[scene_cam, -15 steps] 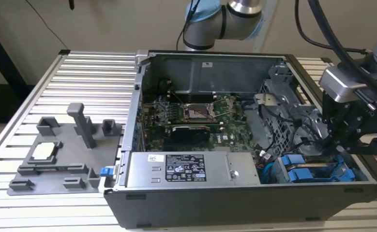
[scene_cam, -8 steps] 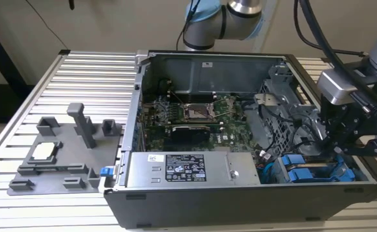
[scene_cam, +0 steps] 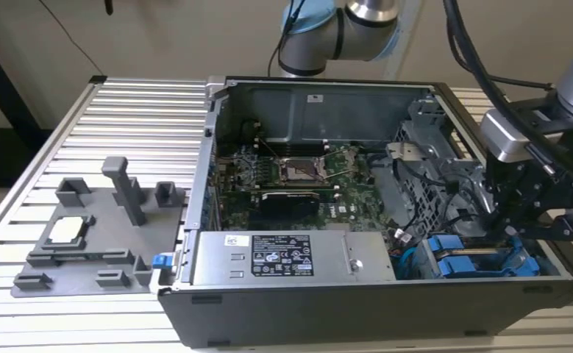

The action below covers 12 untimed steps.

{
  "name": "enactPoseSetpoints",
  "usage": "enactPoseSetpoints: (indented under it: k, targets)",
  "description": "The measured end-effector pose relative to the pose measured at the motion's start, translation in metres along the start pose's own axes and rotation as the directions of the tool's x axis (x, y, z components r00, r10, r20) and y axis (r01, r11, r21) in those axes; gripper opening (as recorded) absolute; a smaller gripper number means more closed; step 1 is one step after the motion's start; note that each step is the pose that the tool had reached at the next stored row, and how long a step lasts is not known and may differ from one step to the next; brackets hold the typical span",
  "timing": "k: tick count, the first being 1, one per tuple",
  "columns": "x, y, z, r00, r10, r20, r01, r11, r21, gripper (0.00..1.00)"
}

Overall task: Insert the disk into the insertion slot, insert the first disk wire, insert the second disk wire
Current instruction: 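Insert the first disk wire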

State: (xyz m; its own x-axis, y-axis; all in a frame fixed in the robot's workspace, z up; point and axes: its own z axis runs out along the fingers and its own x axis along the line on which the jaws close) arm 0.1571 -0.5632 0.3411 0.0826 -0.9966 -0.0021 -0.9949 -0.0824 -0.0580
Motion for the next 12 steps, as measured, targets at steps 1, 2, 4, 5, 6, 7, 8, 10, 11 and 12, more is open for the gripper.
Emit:
enactPoseSetpoints:
  k: [1, 2, 4, 5, 6, 7, 8, 10, 11, 12]
  targets:
    - [0.0, 0.0, 0.0004, 1.0, 0.004, -0.0002, -0.004, 1.0, 0.0, 0.19]
    - [0.0, 0.0, 0.0007, 1.0, 0.008, -0.0004, -0.008, 1.0, 0.0, 0.19]
    - [0.0, 0.0001, 0.0014, 0.9999, 0.017, -0.0008, -0.017, 0.9999, 0.0, 0.19]
    - [0.0, 0.0001, 0.0018, 0.9998, 0.021, -0.0013, -0.021, 0.9998, 0.0001, 0.19]
    - [0.0001, 0.0001, 0.0022, 0.9997, 0.025, -0.0017, -0.025, 0.9997, 0.0001, 0.19]
    - [0.0, 0.0001, 0.0028, 0.9996, 0.029, -0.0018, -0.029, 0.9996, 0.0002, 0.19]
    - [0.0, 0.0002, 0.0033, 0.9995, 0.033, -0.0021, -0.033, 0.9995, 0.0002, 0.19]
    - [0.0, 0.0002, 0.0047, 0.9992, 0.041, -0.0015, -0.041, 0.9992, 0.0001, 0.19]
    - [0.0001, 0.0002, 0.0047, 0.999, 0.044, -0.002, -0.044, 0.999, 0.0001, 0.19]
    - [0.0001, 0.0002, 0.0046, 0.9989, 0.047, -0.0024, -0.047, 0.9989, 0.0001, 0.19]
